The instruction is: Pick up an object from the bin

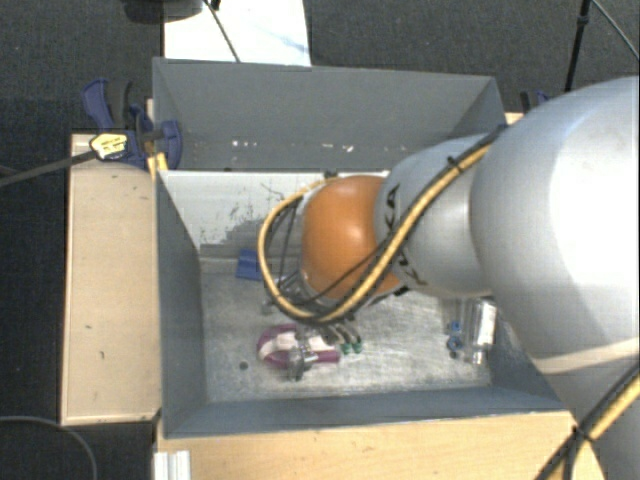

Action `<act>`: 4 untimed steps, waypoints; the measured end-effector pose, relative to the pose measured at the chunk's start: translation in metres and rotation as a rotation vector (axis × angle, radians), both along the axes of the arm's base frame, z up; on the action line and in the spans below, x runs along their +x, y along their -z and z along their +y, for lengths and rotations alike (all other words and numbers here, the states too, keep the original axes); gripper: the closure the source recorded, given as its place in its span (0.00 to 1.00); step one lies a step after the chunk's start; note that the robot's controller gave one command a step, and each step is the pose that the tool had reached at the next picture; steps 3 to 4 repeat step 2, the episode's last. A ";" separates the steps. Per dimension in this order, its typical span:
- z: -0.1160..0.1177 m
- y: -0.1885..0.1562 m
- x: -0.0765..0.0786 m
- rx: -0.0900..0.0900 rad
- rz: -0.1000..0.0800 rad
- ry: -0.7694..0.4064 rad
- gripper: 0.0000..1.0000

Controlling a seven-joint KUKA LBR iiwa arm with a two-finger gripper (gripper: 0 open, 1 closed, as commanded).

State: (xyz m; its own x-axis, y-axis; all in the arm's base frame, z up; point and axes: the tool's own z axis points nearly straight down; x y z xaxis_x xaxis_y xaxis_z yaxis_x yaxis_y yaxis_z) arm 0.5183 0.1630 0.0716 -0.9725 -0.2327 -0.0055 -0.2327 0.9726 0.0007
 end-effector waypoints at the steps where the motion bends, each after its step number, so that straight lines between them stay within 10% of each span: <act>1: 0.000 -0.002 0.002 0.002 -0.006 -0.001 1.00; 2: -0.011 -0.157 -0.003 0.000 -0.004 -0.086 1.00; 4: -0.011 -0.157 -0.003 0.000 -0.004 -0.086 1.00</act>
Offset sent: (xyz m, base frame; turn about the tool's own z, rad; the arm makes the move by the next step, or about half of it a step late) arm 0.0000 0.0000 0.0000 0.0000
